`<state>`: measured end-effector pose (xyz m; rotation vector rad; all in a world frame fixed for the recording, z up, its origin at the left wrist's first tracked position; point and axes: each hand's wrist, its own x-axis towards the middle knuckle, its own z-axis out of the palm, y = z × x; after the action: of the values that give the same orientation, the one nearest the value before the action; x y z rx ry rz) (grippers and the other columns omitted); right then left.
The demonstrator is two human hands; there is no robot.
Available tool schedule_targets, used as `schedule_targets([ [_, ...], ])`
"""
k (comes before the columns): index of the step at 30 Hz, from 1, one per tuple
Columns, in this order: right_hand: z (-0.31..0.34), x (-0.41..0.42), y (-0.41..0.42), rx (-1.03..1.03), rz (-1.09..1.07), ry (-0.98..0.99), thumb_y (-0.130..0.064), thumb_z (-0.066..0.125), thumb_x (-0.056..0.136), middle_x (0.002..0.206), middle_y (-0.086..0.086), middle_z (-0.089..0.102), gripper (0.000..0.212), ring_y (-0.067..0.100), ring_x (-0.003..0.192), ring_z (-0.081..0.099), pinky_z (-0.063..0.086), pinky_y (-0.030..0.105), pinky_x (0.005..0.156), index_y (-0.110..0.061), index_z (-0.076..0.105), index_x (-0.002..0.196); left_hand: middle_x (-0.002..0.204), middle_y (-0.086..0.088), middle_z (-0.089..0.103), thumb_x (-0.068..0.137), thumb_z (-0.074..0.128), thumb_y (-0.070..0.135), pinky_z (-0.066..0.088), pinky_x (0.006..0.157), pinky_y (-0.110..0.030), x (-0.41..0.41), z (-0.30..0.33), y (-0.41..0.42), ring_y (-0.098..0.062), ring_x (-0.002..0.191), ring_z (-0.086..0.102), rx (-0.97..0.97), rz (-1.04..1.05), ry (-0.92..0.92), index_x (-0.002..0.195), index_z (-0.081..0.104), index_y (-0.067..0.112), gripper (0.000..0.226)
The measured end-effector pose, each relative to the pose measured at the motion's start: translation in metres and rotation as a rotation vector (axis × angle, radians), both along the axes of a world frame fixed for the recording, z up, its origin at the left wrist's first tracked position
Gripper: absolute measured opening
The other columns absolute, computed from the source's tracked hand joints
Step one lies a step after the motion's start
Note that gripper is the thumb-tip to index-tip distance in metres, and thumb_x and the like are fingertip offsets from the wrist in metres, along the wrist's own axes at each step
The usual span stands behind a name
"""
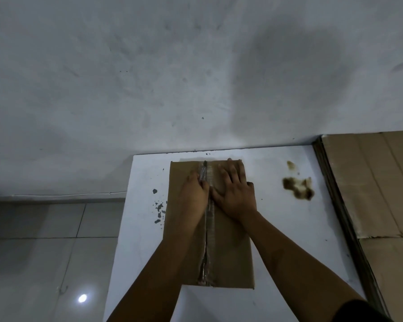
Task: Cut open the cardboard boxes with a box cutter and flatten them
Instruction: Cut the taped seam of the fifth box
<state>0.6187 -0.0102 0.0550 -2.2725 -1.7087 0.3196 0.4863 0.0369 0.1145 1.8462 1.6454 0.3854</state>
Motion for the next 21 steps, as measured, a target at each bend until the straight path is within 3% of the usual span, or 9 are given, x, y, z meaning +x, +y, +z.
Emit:
schedule_targets([
  [12,-0.002,0.002,0.001,-0.025,0.014,0.003,-0.073,0.031,0.091,0.166,-0.005,0.002,0.077,0.023,0.153,-0.012,0.042,0.052,0.102,-0.027,0.029,0.152,0.104,-0.007,0.066,0.102,0.048,0.034,0.045,0.073,-0.030,-0.013,-0.004,-0.026,-0.018,0.085,0.059,-0.007,-0.004,-0.010,0.119,0.059,0.011,0.030],
  [16,-0.004,0.005,0.002,-0.053,0.038,-0.003,-0.071,0.030,0.092,0.166,-0.004,-0.001,0.077,0.023,0.153,-0.015,0.035,0.057,0.108,-0.025,0.026,0.153,0.111,-0.008,0.067,0.101,0.049,0.038,0.054,0.088,-0.041,-0.019,-0.006,-0.039,-0.025,0.097,0.064,-0.033,0.008,-0.023,0.127,0.058,0.013,0.037],
  [21,-0.005,0.009,0.001,-0.086,0.061,0.009,-0.060,0.034,0.098,0.167,-0.003,-0.008,0.070,0.022,0.152,-0.018,0.022,0.064,0.115,-0.025,0.019,0.157,0.105,-0.009,0.066,0.101,0.049,0.035,0.054,0.087,-0.043,-0.031,-0.009,-0.060,-0.024,0.092,0.063,-0.089,0.013,-0.005,0.121,0.058,0.012,0.032],
])
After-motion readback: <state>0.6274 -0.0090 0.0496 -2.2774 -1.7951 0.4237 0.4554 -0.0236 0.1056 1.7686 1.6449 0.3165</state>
